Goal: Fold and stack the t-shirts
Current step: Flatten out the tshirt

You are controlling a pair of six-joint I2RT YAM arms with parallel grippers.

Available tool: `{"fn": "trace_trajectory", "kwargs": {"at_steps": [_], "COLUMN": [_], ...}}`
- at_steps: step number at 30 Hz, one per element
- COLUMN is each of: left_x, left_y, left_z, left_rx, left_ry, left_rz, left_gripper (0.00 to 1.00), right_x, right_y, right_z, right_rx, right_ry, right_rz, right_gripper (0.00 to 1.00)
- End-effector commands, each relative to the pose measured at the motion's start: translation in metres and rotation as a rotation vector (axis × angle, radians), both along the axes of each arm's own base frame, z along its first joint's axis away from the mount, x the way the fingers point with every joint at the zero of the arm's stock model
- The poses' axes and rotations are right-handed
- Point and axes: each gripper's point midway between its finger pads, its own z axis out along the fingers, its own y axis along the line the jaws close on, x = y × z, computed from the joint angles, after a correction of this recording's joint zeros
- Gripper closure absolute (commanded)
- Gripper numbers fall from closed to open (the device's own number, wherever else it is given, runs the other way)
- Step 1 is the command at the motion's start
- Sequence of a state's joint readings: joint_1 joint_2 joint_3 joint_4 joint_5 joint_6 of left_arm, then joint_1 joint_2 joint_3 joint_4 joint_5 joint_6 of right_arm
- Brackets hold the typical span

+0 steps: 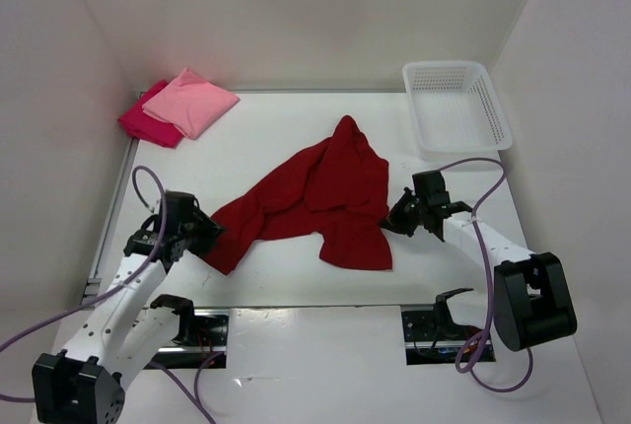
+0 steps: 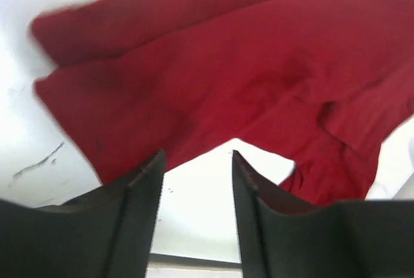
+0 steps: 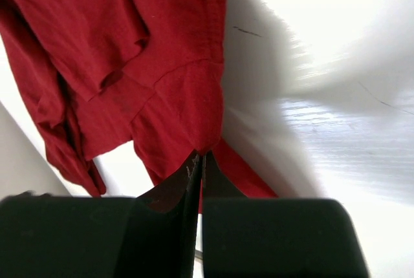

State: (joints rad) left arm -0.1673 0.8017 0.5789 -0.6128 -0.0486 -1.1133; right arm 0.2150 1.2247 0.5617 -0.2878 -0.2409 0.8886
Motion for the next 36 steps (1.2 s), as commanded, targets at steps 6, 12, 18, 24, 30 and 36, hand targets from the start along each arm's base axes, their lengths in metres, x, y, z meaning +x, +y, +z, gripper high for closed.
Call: {"fn": "trace_trajectory", "kwargs": {"at_steps": [6,12,18,24,30,36], "left_x": [-0.047,-0.041,-0.013,0.035,0.110,0.191], "left_y": [-0.003,-0.007,-0.008,-0.007,-0.007,-0.049], "left_z": [-0.036,-0.056,-0.057,-0.049,-0.022,0.007], "left_rx": [-0.173,-0.145,-0.101,-0.024,0.106,0.219], "left_ry": [0.151,0.174,0.085,0.018,-0.066,-0.150], "left_rz": [0.206,0.133,0.071,0.019,-0.082,-0.356], "left_gripper": [0.52,0.33,0.52,0.87,1.00,1.00], "right_x": [0.009,0.007,0.008,0.008,0.010,0.011], "right_y": [0.007,0.009,0.009,0.006,0.003,-0.001], "right_z": [0.018,0.014,0.010,0.011,0.018,0.017], "right_rx": [0.045,0.054,0.052,0.034,0.021,0.016], "right_ry": [-0.099,-0.096,-0.086,-0.074,-0.093,-0.083], "right_rz": [0.036,0.054,0.054,0.041,0.029,0.006], "right_gripper": [0.97,0.97,0.97,0.97,0.97,0.97]}}
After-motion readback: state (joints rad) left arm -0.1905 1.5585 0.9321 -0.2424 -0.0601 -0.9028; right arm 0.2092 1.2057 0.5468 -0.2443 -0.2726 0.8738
